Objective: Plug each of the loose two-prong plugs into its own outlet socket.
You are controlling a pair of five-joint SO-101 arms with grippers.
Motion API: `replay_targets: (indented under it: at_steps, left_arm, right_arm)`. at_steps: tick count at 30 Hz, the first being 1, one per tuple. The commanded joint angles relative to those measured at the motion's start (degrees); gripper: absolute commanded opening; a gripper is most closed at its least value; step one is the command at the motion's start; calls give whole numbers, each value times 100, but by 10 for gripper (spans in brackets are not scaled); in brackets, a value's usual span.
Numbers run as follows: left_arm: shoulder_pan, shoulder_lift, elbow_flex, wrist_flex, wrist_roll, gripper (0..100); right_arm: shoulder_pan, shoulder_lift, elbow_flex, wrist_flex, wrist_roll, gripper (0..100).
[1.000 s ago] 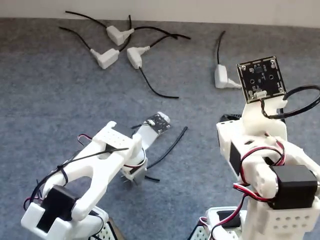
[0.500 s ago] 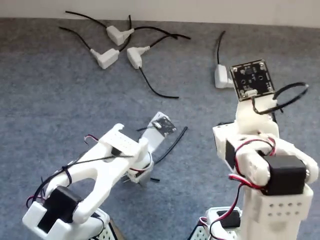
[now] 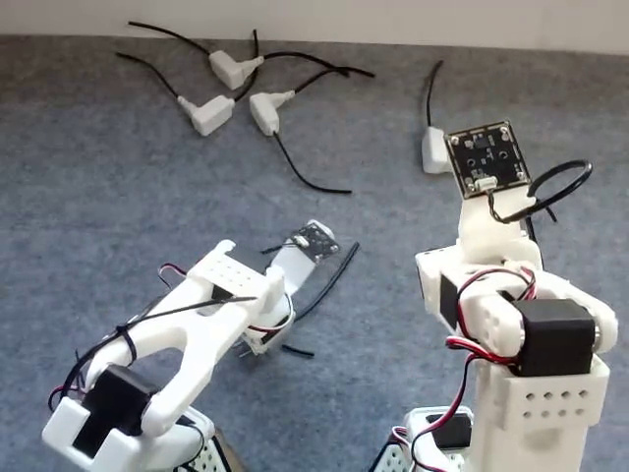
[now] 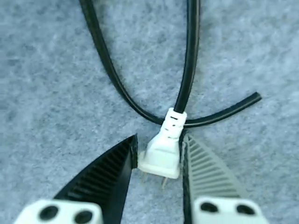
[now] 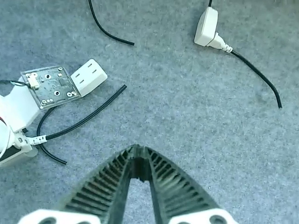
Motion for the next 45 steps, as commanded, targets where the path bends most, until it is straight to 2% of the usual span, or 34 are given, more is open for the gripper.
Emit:
replay_targets:
  at_steps: [1, 8, 16, 22, 26, 28, 31, 34, 38, 45]
  left_arm:
    - [-40, -13, -75, 44, 53, 146]
    - [-31, 66, -66, 44, 53, 86]
    - [-31, 1059, -760, 457, 53, 7]
    - [-40, 1138, -1138, 413, 53, 6]
    - [-40, 92, -1218, 369, 510, 5]
    - [-31, -760, -1165, 97, 738, 5]
    - [-48, -2123, -927, -519, 1064, 5]
    - [-57, -3371, -514, -1213, 1354, 5]
    - [-180, -4629, 154, -2207, 1881, 5]
    - [-690, -5798, 1130, -3402, 3560, 6]
  right_arm:
    - [57, -57, 13, 198, 70, 13]
    - [57, -57, 13, 198, 70, 13]
    - [57, -57, 13, 198, 70, 13]
    - [57, -57, 13, 198, 70, 13]
    - [57, -57, 22, 207, 70, 13]
    - [189, -57, 22, 207, 70, 13]
    - [479, -57, 22, 189, 141, 13]
    - [699, -57, 48, 198, 624, 13]
    - [945, -40, 303, 189, 800, 13]
    - [927, -4, 1235, -382, 800, 13]
